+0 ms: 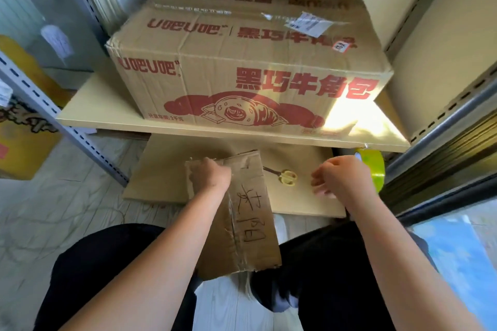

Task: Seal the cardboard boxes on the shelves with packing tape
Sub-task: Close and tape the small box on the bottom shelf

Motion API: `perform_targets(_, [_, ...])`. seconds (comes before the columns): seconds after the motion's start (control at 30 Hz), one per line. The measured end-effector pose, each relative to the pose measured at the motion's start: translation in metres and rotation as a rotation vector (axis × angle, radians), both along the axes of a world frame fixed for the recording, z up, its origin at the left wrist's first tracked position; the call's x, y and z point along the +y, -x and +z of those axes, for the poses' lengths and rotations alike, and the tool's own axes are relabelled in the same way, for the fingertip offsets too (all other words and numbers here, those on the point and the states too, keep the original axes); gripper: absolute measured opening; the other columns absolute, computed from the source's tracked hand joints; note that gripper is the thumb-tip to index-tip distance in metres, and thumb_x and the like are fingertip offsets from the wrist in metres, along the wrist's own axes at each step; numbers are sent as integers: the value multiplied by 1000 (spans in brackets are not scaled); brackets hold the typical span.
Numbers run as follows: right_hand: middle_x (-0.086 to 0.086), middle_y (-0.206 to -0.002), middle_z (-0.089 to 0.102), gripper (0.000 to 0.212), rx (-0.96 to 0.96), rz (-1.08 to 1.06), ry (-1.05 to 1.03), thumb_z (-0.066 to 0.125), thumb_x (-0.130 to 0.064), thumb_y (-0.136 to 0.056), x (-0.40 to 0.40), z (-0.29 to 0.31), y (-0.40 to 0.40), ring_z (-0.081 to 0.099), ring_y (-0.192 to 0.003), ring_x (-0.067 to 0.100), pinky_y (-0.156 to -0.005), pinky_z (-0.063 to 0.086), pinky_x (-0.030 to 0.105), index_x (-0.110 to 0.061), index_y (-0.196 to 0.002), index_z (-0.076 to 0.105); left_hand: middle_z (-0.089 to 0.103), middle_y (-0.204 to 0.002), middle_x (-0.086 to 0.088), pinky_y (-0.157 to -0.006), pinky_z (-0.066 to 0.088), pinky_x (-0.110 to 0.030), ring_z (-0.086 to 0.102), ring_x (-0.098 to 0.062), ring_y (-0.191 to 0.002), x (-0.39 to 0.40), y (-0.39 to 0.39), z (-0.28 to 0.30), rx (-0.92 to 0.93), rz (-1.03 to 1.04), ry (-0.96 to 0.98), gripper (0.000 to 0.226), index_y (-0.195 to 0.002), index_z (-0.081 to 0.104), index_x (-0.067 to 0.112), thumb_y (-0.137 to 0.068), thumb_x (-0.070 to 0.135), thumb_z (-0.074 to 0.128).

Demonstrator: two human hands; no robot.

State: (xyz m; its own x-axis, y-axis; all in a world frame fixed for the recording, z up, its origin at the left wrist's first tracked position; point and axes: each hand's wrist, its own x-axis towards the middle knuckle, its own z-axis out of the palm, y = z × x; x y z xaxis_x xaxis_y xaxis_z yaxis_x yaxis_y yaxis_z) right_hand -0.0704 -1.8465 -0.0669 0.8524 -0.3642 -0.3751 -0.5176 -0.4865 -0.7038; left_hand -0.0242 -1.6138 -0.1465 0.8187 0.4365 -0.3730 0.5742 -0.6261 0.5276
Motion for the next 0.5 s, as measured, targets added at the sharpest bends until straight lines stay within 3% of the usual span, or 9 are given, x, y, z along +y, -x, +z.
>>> perform_targets(0.07, [5,-69,70,31,-317,-273,113,43,-18,-86,-34,28,16,68,-65,26,-64,56,35,-13,-74,71,66,-104,-8,-74,51,-35,63,-32,-99,-39,12,21,-60,-85,178,23,-105,66,8,-93,20,51])
perform_targets(0.13, [6,-75,66,29,-459,-461,167,44,-27,-88,-63,38,17,66,-80,33,-71,52,37,-12,-83,68,66,-91,-2,-70,46,-30,62,-26,-87,-93,24,36,-69,-200,443,22,-95,67,16,-92,29,50])
perform_targets(0.2, [9,-91,65,32,-335,-422,165,47,-33,-98,-86,32,3,62,-100,35,-80,45,34,-7,-100,65,63,-78,-2,-68,43,-30,59,-23,-75,-146,32,48,-87,-282,632,29,-78,62,16,-84,40,47])
perform_targets(0.27, [14,-119,63,57,-92,-229,110,51,-53,-96,-108,8,-24,56,-120,35,-95,43,37,-7,-127,59,56,-71,-5,-62,37,-29,52,-23,-68,-188,31,56,-96,-297,682,35,-69,54,15,-91,41,45])
perform_targets(0.3, [8,-128,60,75,-22,-150,2,58,-69,-84,-120,-8,-36,53,-126,34,-102,43,39,-15,-136,54,53,-70,-4,-58,34,-28,50,-22,-66,-204,28,57,-72,-264,684,37,-68,52,15,-96,39,45])
perform_targets(0.37, [0,-132,61,100,-12,-158,-188,71,-84,-56,-162,-66,-65,56,-125,30,-105,45,48,-27,-137,53,56,-81,-2,-54,34,-24,53,-18,-71,-229,22,56,21,-180,753,36,-86,58,12,-99,43,45])
perform_targets(0.43, [4,-122,67,85,-48,-185,-353,82,-67,-60,-170,-78,-69,64,-112,27,-98,51,47,-20,-128,61,63,-103,-5,-65,39,-25,59,-21,-86,-245,19,53,105,-168,825,50,-110,61,8,-97,53,45])
perform_targets(0.5, [9,-112,71,59,-11,-253,-460,81,-49,-74,-143,-46,-56,68,-102,27,-88,56,42,-13,-119,65,65,-106,-7,-73,39,-26,60,-24,-93,-257,20,44,111,-290,823,49,-117,64,8,-98,49,46])
